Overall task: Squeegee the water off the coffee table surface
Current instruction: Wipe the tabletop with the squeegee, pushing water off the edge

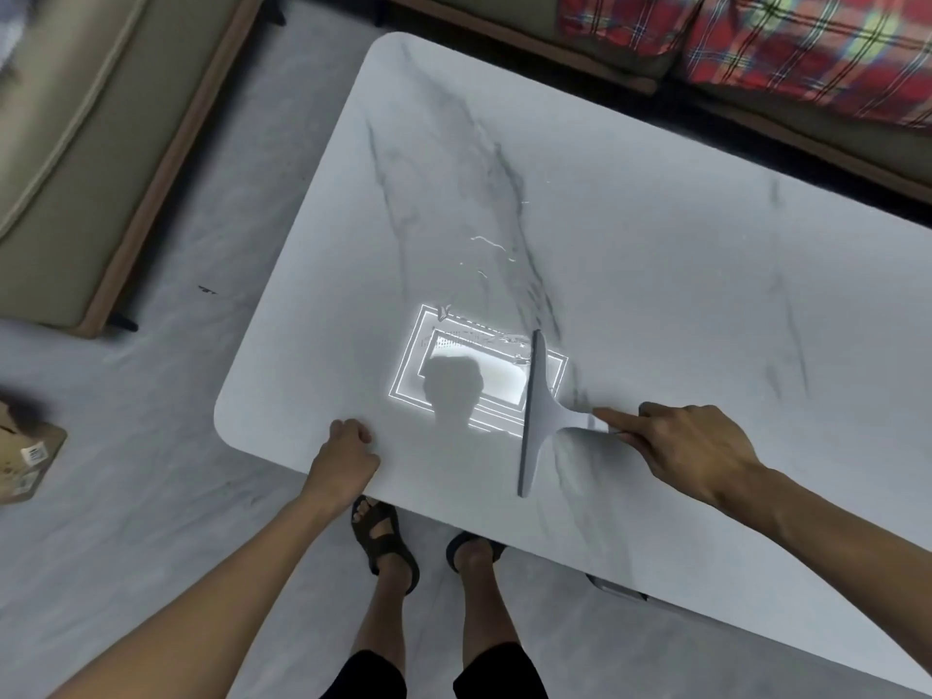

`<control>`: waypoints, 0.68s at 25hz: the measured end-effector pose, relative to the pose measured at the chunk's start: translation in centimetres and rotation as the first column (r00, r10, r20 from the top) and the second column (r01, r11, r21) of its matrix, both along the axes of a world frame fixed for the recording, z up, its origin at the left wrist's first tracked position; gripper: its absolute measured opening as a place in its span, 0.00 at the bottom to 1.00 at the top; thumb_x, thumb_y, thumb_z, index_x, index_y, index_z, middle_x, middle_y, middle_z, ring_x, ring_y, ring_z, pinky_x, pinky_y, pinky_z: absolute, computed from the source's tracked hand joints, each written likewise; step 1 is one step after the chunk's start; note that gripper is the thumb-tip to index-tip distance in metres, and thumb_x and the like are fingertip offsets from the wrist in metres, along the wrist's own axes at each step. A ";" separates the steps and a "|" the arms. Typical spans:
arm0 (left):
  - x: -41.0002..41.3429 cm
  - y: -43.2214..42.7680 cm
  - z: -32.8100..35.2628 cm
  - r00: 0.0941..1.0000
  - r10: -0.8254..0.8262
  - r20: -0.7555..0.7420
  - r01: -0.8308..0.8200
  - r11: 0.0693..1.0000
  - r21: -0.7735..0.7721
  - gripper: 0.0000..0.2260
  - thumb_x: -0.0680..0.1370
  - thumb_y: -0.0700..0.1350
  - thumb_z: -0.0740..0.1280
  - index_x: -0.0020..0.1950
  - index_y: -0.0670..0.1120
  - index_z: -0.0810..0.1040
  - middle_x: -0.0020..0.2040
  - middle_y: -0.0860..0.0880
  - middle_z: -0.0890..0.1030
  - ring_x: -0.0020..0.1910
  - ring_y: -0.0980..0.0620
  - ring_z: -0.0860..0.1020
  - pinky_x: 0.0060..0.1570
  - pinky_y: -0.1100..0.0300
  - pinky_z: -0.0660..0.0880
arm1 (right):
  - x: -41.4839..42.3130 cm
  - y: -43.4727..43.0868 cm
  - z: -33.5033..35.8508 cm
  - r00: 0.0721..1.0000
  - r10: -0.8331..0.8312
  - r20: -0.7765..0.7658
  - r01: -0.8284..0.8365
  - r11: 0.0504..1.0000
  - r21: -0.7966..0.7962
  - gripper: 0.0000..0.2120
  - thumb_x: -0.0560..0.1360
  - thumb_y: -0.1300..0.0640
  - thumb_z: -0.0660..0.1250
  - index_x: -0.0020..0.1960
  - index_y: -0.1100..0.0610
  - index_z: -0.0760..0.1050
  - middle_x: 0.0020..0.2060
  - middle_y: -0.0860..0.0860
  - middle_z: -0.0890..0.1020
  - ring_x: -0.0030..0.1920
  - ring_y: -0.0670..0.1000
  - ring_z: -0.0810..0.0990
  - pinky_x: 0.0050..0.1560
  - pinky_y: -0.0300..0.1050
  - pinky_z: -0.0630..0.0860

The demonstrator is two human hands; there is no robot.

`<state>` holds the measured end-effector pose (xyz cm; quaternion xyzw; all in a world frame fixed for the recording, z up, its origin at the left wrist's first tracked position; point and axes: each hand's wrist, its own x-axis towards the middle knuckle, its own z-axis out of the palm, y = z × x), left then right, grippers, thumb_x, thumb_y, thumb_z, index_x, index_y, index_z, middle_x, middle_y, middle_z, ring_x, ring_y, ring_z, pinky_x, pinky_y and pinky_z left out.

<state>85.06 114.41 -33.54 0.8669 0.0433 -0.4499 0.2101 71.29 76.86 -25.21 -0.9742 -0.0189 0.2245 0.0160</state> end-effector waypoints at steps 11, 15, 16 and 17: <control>2.6 1.4 3.4 0.882 0.343 0.324 -0.337 0.938 -0.074 0.03 0.75 0.41 0.68 0.45 0.48 0.76 0.40 0.46 0.82 0.40 0.46 0.80 0.36 0.58 0.74 | 8.1 7.1 0.1 0.967 0.241 0.084 -0.252 0.952 0.174 0.17 0.81 0.44 0.54 0.69 0.34 0.66 0.42 0.44 0.81 0.33 0.54 0.81 0.29 0.42 0.61; 4.8 5.4 3.7 0.805 0.418 0.422 -0.477 0.878 0.040 0.07 0.79 0.42 0.59 0.56 0.47 0.72 0.45 0.44 0.83 0.45 0.40 0.80 0.43 0.50 0.76 | 14.7 15.4 -2.0 0.915 0.403 0.029 -0.389 0.858 0.336 0.19 0.82 0.44 0.50 0.73 0.35 0.62 0.53 0.48 0.81 0.46 0.57 0.82 0.36 0.44 0.64; 5.6 6.5 3.4 0.801 0.412 0.435 -0.488 0.870 0.073 0.10 0.78 0.41 0.59 0.60 0.45 0.70 0.50 0.41 0.82 0.48 0.38 0.79 0.44 0.50 0.74 | 16.1 17.8 -2.7 0.896 0.444 0.009 -0.419 0.838 0.351 0.19 0.83 0.45 0.50 0.73 0.36 0.61 0.54 0.48 0.80 0.48 0.58 0.82 0.37 0.44 0.64; 6.5 7.6 3.1 0.800 0.416 0.432 -0.498 0.863 0.092 0.14 0.77 0.39 0.60 0.62 0.44 0.69 0.55 0.40 0.80 0.51 0.37 0.78 0.47 0.50 0.73 | 17.3 20.0 -3.4 0.876 0.481 -0.016 -0.444 0.820 0.360 0.19 0.83 0.46 0.50 0.74 0.37 0.61 0.55 0.49 0.80 0.50 0.58 0.81 0.39 0.44 0.65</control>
